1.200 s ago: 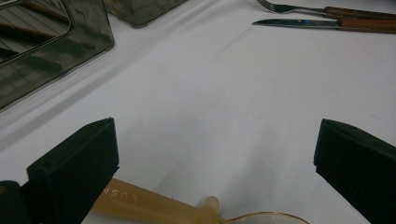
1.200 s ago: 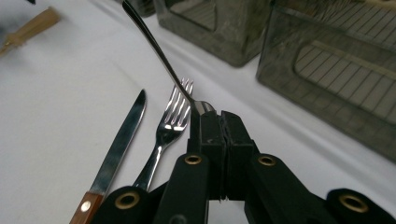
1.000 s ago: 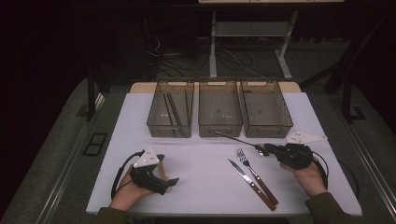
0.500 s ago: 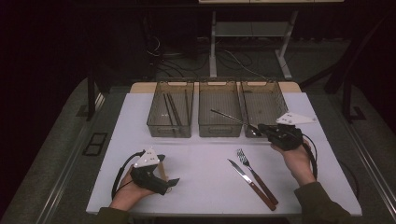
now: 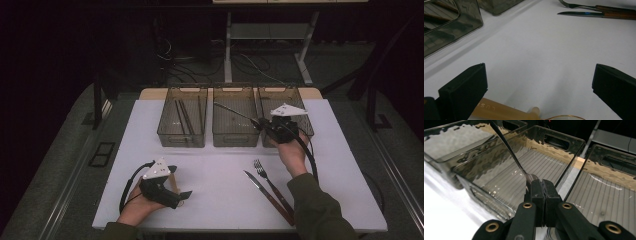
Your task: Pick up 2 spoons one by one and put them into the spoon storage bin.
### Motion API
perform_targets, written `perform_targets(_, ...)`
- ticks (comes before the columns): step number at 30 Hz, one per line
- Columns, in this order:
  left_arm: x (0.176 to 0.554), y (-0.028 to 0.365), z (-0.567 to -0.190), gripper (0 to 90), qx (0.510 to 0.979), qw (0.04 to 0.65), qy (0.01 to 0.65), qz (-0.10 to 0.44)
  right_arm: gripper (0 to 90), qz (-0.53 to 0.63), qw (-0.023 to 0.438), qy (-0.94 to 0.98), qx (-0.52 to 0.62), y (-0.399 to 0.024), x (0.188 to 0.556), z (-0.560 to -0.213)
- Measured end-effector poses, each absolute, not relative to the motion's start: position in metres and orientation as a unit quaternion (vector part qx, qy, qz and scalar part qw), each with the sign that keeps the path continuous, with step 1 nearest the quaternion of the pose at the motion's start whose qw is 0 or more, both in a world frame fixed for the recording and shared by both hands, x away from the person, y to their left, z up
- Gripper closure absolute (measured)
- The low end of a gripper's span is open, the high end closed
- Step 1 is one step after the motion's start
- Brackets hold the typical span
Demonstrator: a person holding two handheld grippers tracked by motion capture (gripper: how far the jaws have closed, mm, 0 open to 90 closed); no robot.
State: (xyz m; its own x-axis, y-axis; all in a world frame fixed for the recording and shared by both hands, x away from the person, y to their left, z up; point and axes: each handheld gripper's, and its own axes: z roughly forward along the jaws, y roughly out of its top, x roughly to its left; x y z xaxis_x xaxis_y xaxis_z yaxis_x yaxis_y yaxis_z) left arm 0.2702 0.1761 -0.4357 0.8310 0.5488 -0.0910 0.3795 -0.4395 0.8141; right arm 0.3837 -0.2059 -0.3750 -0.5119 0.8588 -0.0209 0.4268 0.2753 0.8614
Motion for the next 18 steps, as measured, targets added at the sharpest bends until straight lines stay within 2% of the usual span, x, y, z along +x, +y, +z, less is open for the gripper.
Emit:
perform_targets(9,0.27,0.176,-0.436,0.0,0.844,0.452,0.274,0.091,87.4,0.409,0.243,0.759,0.444,-0.196,0.396,-0.39)
perform_targets(11,0.27,0.176,-0.436,0.0,0.844,0.453,0.274,0.091,74.8,0.409,0.247,0.76,0.441,-0.193,0.396,-0.392)
perform_targets(18,0.27,0.176,-0.436,0.0,0.843,0.453,0.274,0.091,61.9,0.42,0.234,0.764,0.43,-0.194,0.395,-0.388)
